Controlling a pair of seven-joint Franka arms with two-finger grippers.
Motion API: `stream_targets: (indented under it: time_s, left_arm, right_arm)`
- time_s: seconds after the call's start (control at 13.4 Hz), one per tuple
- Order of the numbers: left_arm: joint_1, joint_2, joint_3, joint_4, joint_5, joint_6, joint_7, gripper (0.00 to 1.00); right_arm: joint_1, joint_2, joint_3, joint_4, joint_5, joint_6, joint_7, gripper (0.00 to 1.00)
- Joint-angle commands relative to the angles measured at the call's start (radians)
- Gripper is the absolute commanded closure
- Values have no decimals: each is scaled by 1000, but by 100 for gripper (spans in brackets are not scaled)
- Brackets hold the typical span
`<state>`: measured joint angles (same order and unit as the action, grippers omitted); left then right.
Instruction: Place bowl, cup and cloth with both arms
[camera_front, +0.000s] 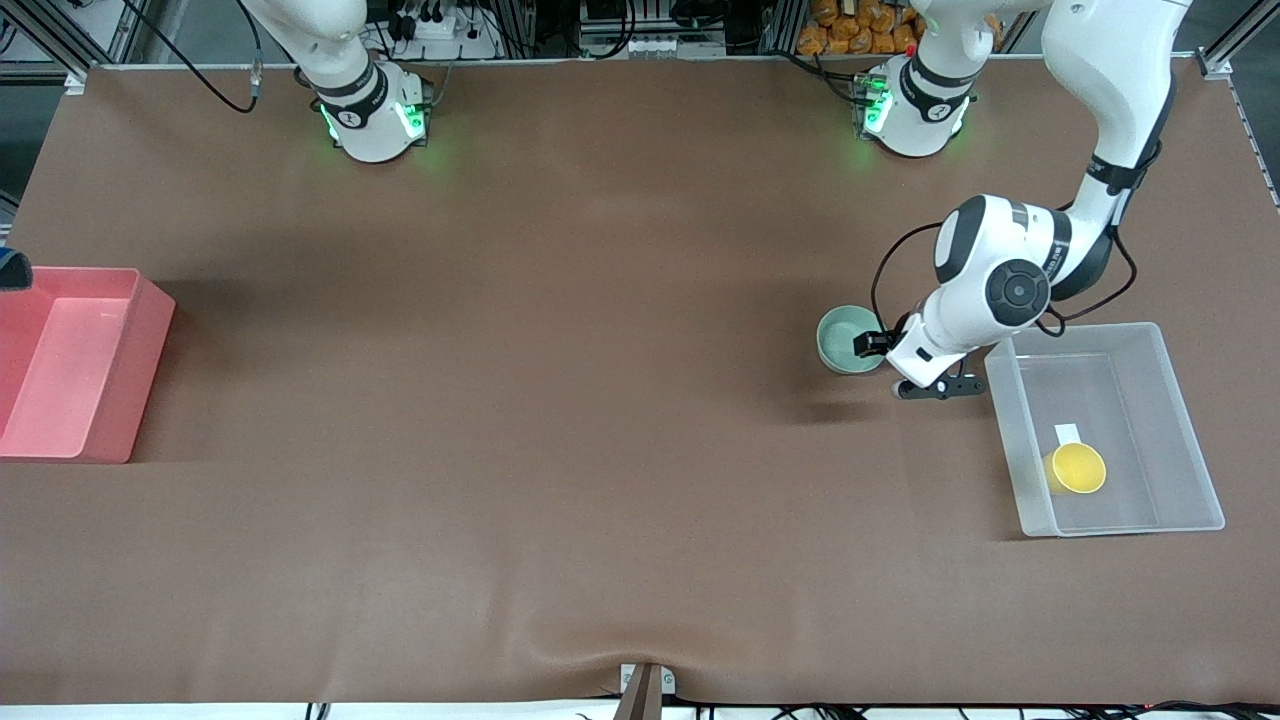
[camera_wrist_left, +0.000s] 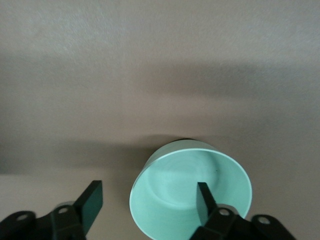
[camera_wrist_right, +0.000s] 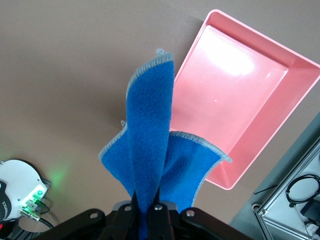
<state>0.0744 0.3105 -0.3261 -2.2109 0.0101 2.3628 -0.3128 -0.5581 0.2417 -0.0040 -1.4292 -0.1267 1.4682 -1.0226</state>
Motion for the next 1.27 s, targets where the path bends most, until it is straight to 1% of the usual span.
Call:
stream_targets:
  time_s: [0.0, 0.07, 0.22, 0.3, 0.52, 0.67, 0.82, 0.89, 1.04, 1.12, 1.19]
  left_arm:
    - [5, -37, -5, -84, 39, 65, -26, 19]
    - [5, -34, -5, -90, 42, 67, -26, 20]
    - [5, -27, -5, -98, 42, 91, -28, 28]
    - [5, -24, -5, -102, 42, 95, -26, 32]
    - [5, -19, -5, -110, 42, 105, -28, 57]
    - [5, -7, -4, -108, 42, 107, -28, 82]
    - [8, -4, -4, -105, 42, 108, -28, 98]
    - [10, -10, -4, -104, 42, 108, -29, 100]
    - [14, -19, -4, -76, 42, 95, -57, 100]
    - [15, -24, -2, -43, 42, 57, -60, 100]
    - [18, -27, 2, 11, 42, -11, -58, 100]
  right_arm:
    - [-6, -7, 15, -11, -46, -2, -46, 100]
    - [-6, -5, 15, -14, -54, -2, -51, 100]
    - [-6, -7, 15, -30, -56, 7, -51, 100]
    - [-11, -7, 15, -46, -56, 33, -68, 100]
    - [-39, -7, 15, -95, -54, 101, -109, 100]
    - [-54, -7, 16, -120, -53, 129, -123, 100]
    - [-60, -7, 16, -137, -53, 152, -126, 100]
    - [-62, -5, 16, -146, -53, 162, -128, 100]
    - [-75, -5, 16, -175, -50, 211, -131, 100]
    - [-75, -4, 16, -181, -48, 219, -131, 100]
    - [-75, 5, 16, -182, -45, 219, -131, 100]
